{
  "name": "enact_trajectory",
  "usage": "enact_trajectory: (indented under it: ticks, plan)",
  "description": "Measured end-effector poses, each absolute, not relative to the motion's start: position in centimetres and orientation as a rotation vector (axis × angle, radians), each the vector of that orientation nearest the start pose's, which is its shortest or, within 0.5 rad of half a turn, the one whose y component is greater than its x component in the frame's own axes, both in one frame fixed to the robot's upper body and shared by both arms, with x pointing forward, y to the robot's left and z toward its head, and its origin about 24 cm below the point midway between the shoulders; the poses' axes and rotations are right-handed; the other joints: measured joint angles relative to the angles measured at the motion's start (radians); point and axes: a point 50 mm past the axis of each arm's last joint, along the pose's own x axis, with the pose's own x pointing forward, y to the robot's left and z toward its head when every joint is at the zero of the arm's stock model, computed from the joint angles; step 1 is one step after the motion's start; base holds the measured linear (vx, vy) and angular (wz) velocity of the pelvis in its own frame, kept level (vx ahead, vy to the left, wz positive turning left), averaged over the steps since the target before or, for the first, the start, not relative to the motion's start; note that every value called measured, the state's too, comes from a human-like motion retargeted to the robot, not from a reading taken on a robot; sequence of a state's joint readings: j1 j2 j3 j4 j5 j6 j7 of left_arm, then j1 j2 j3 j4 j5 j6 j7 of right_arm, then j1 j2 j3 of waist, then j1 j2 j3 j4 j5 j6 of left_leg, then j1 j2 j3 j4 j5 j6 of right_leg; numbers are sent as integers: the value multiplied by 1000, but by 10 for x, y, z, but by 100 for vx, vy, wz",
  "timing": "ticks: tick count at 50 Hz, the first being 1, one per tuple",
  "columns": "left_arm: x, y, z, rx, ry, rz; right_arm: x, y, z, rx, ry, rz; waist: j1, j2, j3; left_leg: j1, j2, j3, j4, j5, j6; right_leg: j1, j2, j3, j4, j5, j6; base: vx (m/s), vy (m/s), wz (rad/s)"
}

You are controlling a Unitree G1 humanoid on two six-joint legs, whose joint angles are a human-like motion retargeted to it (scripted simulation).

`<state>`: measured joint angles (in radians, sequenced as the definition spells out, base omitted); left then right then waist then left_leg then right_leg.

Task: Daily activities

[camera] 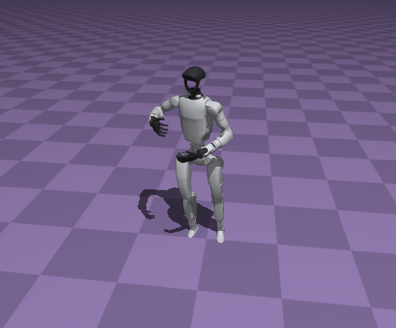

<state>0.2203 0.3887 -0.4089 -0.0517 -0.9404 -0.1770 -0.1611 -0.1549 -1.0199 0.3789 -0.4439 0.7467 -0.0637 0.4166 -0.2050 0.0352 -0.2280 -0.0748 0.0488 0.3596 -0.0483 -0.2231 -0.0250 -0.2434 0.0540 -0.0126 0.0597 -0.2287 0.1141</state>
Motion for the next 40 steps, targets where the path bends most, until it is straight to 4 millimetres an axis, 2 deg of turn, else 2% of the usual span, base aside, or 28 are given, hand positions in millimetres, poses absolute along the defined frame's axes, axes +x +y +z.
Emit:
enact_trajectory:
  ticks: [4, 10, 13, 15, 17, 19, 22, 25, 30, 35, 37, 40]
  plan:
    - [178, 146, -12, -570, 261, -311, 210, -163, 128, -181, -48, 1007, 3, -16, 21, 11, 14, -16, 26, -3, -1, 25, 8, -12, 2, -7, 7, -3, -12, 2]
    - [179, 143, -27, -520, 321, -300, 204, -169, 65, 10, 188, 923, 33, -38, 58, -12, 53, -46, 177, -63, 1, 62, 22, -35, 26, -33, -1, -3, -15, 0]
    - [183, 147, -28, -532, 310, -250, 207, -172, 41, 89, 250, 832, 53, -46, 84, -66, 89, -68, 339, -115, 5, 80, 34, -42, 35, -42, -8, 1, -13, -16]
    - [184, 152, -28, -541, 295, -200, 208, -173, 29, 129, 268, 771, 80, -48, 108, -132, 125, -142, 496, -137, -9, 92, 56, -32, 38, -43, -14, 3, -10, -48]
    - [186, 158, -26, -544, 275, -148, 209, -175, 22, 151, 273, 714, 108, -46, 130, -219, 172, -191, 664, -224, 18, 99, 77, -27, 35, -42, -19, 5, -5, -36]
    - [187, 163, -24, -543, 254, -96, 211, -177, 16, 166, 274, 654, 137, -42, 145, -301, 199, -204, 795, -330, 64, 97, 90, -26, 29, -42, -23, 8, 0, -26]
    - [185, 168, -25, -539, 241, -20, 212, -179, 9, 193, 275, 569, 190, -29, 157, -399, 179, -264, 863, -357, 60, 89, 110, -8, 19, -38, -24, 11, 4, -47]
    - [182, 175, -31, -502, 272, 44, 218, -179, 6, 210, 259, 502, 220, -49, 151, -448, 91, -325, 724, -289, 41, 75, 80, 16, -6, -27, -13, 15, 9, -41]
    - [156, 186, -63, -351, 450, 76, 228, -171, 6, 158, 238, 470, 241, -62, 128, -431, -16, -482, 436, -118, 1, 51, 47, 79, -8, -34, 5, 15, 16, -73]
    - [130, 193, -99, -137, 679, -5, 247, -160, 8, 67, 208, 438, 221, -80, 102, -361, -52, -448, 309, -79, 34, 22, -4, 140, 37, -82, 33, 13, 25, -81]
    - [127, 193, -108, -62, 732, -52, 255, -153, 11, 42, 180, 431, 206, -90, 99, -327, -71, -417, 259, -64, 45, 6, -31, 168, 71, -101, 51, 9, 29, -79]
    - [136, 189, -109, 3, 735, -115, 263, -142, 22, 21, 119, 434, 178, -100, 103, -276, -103, -382, 176, -38, 58, -32, -71, 238, 131, -117, 90, 6, 30, -73]
